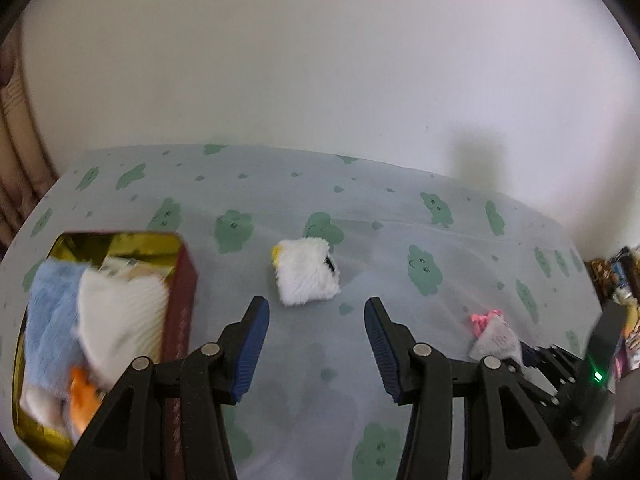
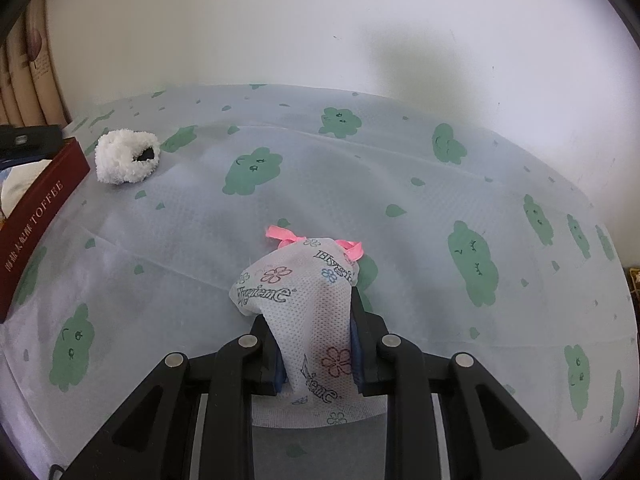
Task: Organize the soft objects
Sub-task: 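Grasp the white fluffy sheep toy with the left tool while the right tool holds the pouch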
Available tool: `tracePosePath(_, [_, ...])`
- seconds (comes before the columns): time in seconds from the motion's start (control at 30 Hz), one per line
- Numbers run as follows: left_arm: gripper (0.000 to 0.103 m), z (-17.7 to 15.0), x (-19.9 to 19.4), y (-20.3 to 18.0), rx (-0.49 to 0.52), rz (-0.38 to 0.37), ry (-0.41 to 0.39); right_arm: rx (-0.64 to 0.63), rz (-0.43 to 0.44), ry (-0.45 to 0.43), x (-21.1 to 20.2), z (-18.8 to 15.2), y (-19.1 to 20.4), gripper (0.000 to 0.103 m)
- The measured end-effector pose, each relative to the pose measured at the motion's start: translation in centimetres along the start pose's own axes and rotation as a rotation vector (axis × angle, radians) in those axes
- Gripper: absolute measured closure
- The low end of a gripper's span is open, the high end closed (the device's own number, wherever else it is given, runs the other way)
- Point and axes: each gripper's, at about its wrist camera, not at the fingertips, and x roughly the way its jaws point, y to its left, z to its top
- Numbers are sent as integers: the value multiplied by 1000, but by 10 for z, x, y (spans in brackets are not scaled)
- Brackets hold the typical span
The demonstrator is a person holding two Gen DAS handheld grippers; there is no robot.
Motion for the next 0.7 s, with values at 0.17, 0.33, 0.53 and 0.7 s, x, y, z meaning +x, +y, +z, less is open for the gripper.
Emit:
tracePosePath(0.17, [52, 13, 28, -13, 48, 26, 21, 10, 14, 1, 0, 0, -2, 80])
tracePosePath(0.33, [52, 23, 54, -8, -10, 7, 44, 16, 24, 1, 0, 0, -4, 79])
tracePosePath(0.53, [52, 28, 74, -2, -43, 45, 60, 17, 35, 1, 0, -1, -4, 77])
tracePosePath(0.7, [52, 33, 81, -3, -7, 74, 42, 25, 42, 1, 0, -1, -4, 77])
